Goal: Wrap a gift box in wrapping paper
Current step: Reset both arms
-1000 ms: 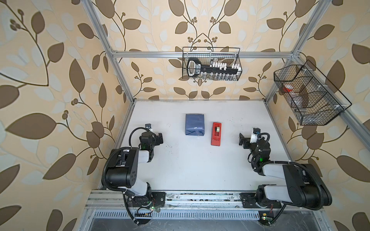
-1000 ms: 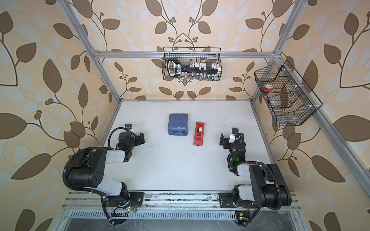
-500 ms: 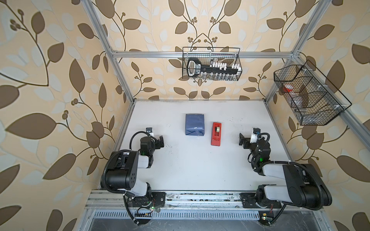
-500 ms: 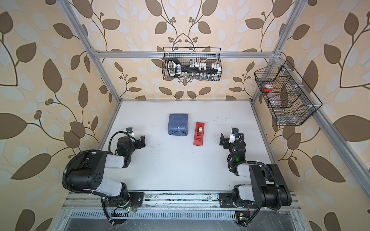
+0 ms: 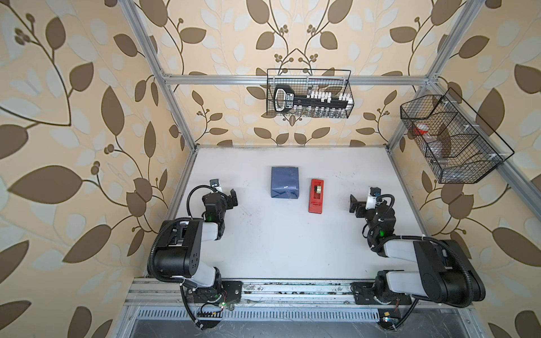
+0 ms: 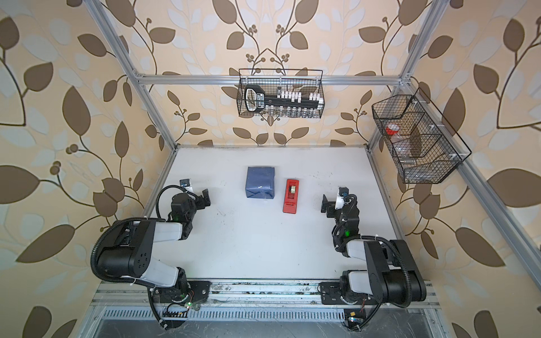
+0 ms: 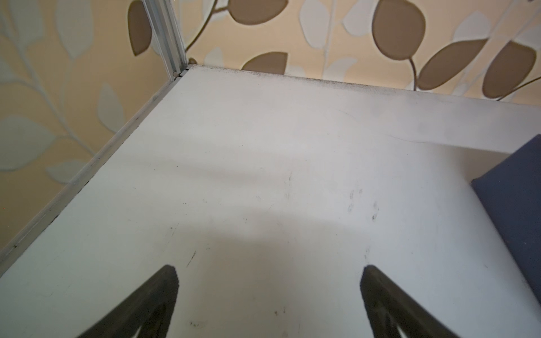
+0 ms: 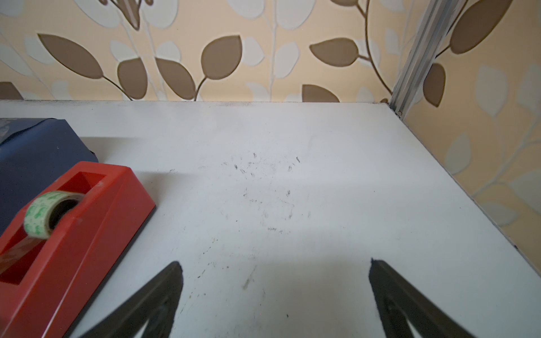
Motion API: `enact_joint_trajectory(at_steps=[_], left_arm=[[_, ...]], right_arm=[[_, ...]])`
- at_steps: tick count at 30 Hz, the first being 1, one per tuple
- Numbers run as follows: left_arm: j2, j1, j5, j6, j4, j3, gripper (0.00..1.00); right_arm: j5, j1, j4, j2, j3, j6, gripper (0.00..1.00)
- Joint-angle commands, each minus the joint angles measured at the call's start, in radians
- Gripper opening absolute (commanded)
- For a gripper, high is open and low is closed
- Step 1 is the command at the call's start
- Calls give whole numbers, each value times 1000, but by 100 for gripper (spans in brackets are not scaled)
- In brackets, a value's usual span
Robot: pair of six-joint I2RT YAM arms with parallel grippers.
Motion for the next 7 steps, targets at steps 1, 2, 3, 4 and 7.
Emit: enact_joint_trajectory(at_steps=[1,2,3,4,7], left_arm=[[-20,1,-23,-15,-20,-23,99],[-27,1,10,-2,13,-42,99],[-36,1,45,12,61,-75,99],[-45,1,77,25,112,-113,99],[-46,0,135,48,266,-192,99]], right_arm=[[16,6,30,4,3,-5,100],[13,4,27,9,5,-2,100],[13,4,26,6,4,-3,100],[13,4,27,4,3,-3,100],[14,4,34,4,0,-3,100]])
